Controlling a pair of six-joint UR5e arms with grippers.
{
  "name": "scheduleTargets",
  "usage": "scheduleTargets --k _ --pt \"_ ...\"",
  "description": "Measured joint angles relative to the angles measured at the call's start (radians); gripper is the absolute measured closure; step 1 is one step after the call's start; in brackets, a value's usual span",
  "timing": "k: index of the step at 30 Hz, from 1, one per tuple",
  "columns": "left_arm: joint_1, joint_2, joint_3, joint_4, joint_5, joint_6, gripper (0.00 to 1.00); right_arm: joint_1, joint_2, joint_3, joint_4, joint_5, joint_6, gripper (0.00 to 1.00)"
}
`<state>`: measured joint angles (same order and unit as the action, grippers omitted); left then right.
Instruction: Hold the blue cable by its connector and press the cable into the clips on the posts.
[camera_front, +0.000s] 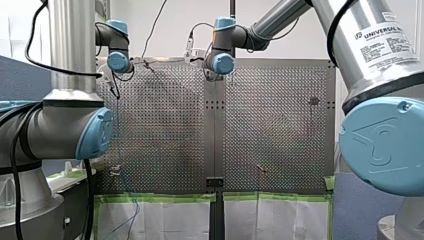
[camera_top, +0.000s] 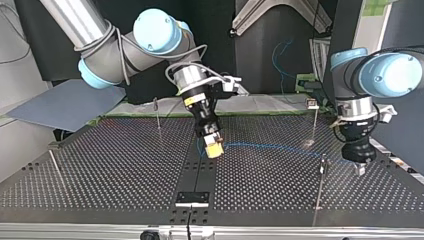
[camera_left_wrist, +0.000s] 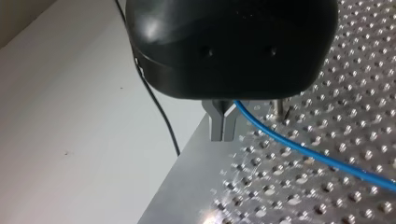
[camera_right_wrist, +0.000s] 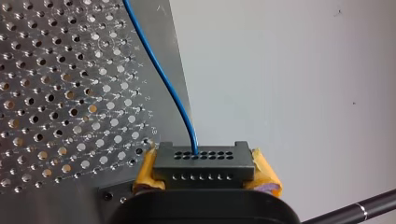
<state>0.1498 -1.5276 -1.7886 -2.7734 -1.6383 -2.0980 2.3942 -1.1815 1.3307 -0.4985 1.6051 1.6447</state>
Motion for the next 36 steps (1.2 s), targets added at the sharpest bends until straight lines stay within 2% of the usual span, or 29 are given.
scheduleTargets --k 9,19,23,31,36 --pt "0.08 -0.017 0.004 0.047 0.078 -0.023 1.0 -0.014 0.001 0.0 0.001 0.004 0.0 1.0" --pt "0.163 -0.048 0.025 0.05 0.163 -0.024 1.0 -0.031 0.001 0.0 0.001 0.004 0.0 1.0" --pt "0.165 -0.048 0.026 0.052 0.198 -0.022 1.0 -0.036 0.001 0.0 0.001 0.005 0.0 1.0" --pt "0.136 -0.072 0.029 0.067 0.266 -0.032 1.0 -0.047 0.003 0.0 0.001 0.015 0.0 1.0" --pt "0.127 -0.104 0.033 0.074 0.26 -0.034 1.0 -0.054 0.004 0.0 0.001 0.017 0.0 1.0"
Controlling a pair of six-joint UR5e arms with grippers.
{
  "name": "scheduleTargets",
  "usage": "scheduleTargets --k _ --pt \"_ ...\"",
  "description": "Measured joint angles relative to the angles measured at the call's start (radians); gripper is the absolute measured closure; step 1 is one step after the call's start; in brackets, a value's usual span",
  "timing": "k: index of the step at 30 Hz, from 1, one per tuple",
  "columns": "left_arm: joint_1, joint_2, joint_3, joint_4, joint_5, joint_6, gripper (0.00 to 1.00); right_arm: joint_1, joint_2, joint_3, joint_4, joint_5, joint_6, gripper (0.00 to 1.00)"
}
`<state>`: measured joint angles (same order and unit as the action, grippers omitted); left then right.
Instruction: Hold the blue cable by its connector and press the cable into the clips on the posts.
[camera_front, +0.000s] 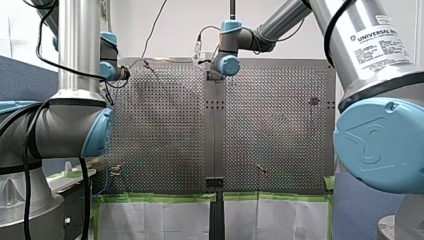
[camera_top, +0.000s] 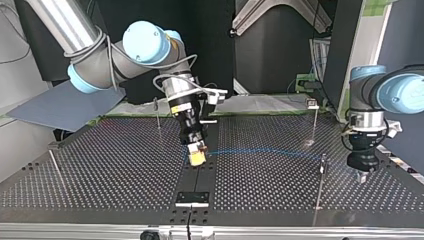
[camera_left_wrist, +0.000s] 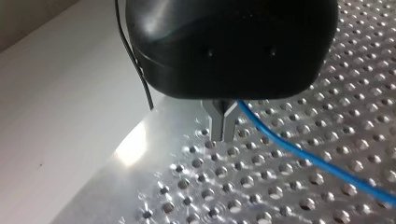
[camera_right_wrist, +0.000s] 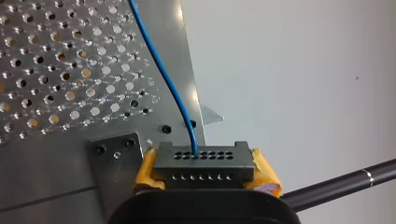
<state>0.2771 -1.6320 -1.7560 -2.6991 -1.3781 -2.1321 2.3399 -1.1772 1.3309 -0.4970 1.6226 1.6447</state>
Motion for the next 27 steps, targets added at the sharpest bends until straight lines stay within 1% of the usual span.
scheduleTargets --k 5,9,12,18,22,25,27 --pt "0.0 -0.01 0.001 0.015 -0.017 -0.019 1.0 -0.006 0.003 0.0 0.0 0.001 -0.001 1.0" --pt "-0.001 -0.011 0.001 0.006 -0.035 -0.005 1.0 -0.003 0.004 -0.008 -0.003 -0.01 -0.003 1.0" --pt "0.001 -0.012 0.001 0.003 -0.039 0.002 1.0 0.003 0.005 -0.018 -0.004 -0.021 -0.006 1.0" --pt "0.002 -0.012 0.002 0.0 -0.04 0.005 1.0 0.021 0.006 -0.022 -0.001 -0.042 -0.019 1.0" --pt "0.0 -0.007 0.0 -0.019 -0.059 0.025 1.0 0.034 0.006 -0.023 0.0 -0.05 -0.027 1.0" --pt "-0.002 -0.001 -0.001 -0.043 -0.073 0.045 1.0 0.042 0.006 -0.023 0.001 -0.049 -0.028 1.0" --pt "-0.004 0.001 -0.001 -0.056 -0.077 0.053 1.0 0.045 0.006 -0.022 0.004 -0.041 -0.027 1.0"
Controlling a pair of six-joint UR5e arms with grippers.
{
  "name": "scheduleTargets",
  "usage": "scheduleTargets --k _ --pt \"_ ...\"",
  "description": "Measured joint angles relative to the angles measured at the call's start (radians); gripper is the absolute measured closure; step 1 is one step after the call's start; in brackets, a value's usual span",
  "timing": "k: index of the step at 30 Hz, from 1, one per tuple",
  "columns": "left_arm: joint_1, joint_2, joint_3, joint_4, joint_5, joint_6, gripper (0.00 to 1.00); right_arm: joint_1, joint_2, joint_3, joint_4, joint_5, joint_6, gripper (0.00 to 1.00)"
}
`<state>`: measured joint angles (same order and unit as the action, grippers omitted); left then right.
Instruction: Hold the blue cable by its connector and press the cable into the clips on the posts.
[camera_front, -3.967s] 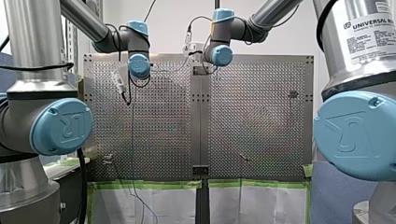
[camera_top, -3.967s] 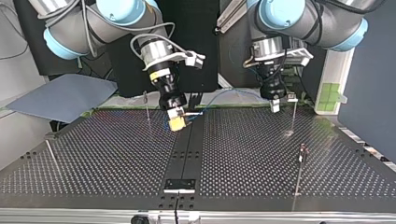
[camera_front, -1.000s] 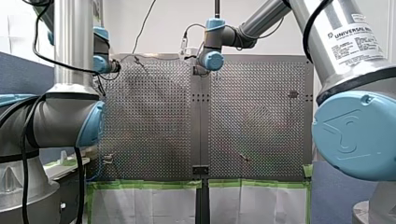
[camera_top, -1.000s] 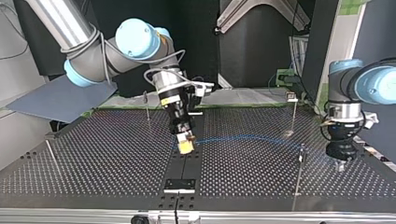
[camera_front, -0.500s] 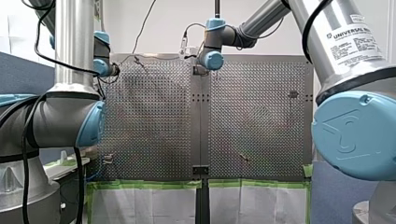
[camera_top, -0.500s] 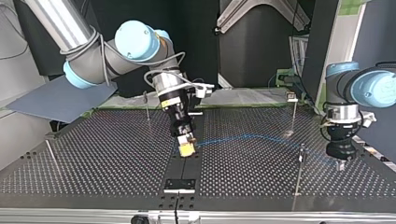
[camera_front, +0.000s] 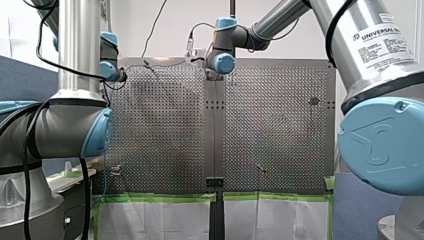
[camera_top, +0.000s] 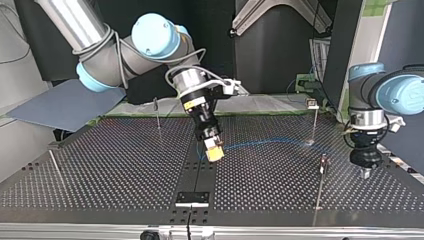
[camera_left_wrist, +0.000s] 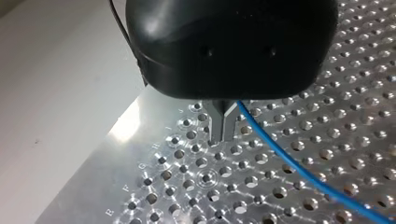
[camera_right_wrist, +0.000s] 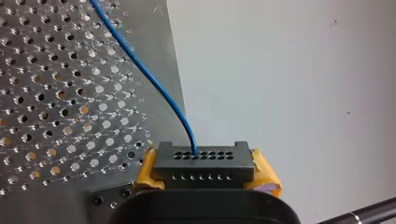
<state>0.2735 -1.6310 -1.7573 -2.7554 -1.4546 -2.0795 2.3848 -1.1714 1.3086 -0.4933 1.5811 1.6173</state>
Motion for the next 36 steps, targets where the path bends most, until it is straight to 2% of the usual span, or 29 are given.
scheduleTargets --k 6,10,23,28,36 --pt "-0.008 0.001 -0.002 -0.021 -0.004 0.02 1.0 0.007 0.001 0.0 0.008 0.026 -0.002 1.0" --pt "-0.012 0.001 -0.002 -0.016 0.009 0.031 1.0 0.003 0.001 0.001 0.009 0.037 0.002 1.0" --pt "-0.013 0.001 0.0 0.01 0.039 0.022 1.0 -0.018 0.001 -0.002 0.003 0.035 0.012 1.0" --pt "-0.014 0.001 0.003 0.013 0.05 0.018 1.0 -0.029 0.001 -0.004 0.001 0.035 0.029 1.0" --pt "-0.017 0.001 0.032 0.015 0.081 -0.001 1.0 -0.044 0.001 -0.011 0.0 0.032 0.038 1.0"
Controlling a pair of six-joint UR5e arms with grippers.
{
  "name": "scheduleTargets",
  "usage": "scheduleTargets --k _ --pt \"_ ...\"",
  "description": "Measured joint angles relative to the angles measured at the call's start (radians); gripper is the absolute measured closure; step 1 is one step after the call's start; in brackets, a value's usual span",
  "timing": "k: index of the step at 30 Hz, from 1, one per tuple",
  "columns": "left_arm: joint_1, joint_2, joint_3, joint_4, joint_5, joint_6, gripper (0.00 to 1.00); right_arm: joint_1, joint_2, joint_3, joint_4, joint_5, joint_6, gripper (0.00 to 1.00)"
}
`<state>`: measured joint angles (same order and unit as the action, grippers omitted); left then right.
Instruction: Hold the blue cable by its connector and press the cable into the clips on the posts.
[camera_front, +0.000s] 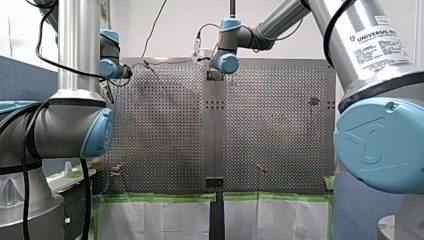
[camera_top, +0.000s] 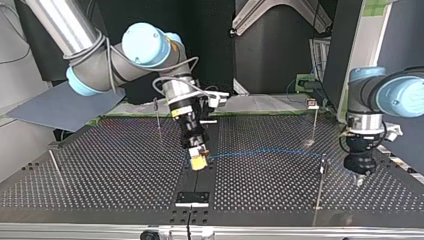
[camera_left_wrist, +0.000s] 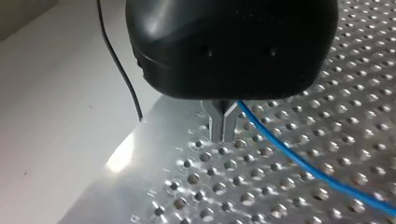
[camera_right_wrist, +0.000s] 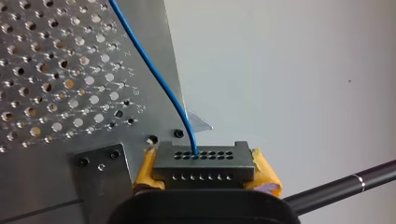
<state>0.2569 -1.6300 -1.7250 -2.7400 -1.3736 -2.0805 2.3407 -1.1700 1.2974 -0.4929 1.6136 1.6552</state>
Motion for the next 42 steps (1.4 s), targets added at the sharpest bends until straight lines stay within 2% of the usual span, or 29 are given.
scheduleTargets --k 12,20,26,37,38,39,40,41,42 --pt "-0.006 -0.017 0.016 0.047 0.001 -0.067 1.0 -0.043 0.003 -0.001 0.002 0.005 0.003 1.0" --pt "-0.009 -0.042 0.031 0.082 0.002 -0.118 1.0 -0.081 0.043 -0.011 0.001 0.006 0.01 1.0" --pt "-0.014 -0.086 0.053 0.069 0.004 -0.101 1.0 -0.102 0.079 -0.054 0.008 -0.001 0.02 1.0" --pt "-0.014 -0.098 0.064 0.043 -0.001 -0.06 1.0 -0.12 0.087 -0.11 0.018 -0.016 0.024 1.0" --pt "-0.015 -0.099 0.063 0.038 -0.001 -0.053 0.81 -0.12 0.087 -0.111 0.02 -0.017 0.024 1.0" --pt "-0.016 -0.098 0.063 0.031 -0.002 -0.043 0.69 -0.121 0.088 -0.113 0.021 -0.018 0.024 1.0" --pt "-0.017 -0.097 0.063 0.026 -0.003 -0.035 0.69 -0.121 0.088 -0.114 0.022 -0.019 0.023 1.0" --pt "-0.018 -0.096 0.063 0.019 -0.005 -0.027 0.54 -0.121 0.089 -0.114 0.023 -0.019 0.022 1.0" --pt "-0.02 -0.094 0.063 0.011 -0.007 -0.016 0.5 -0.12 0.089 -0.115 0.024 -0.02 0.022 1.0"
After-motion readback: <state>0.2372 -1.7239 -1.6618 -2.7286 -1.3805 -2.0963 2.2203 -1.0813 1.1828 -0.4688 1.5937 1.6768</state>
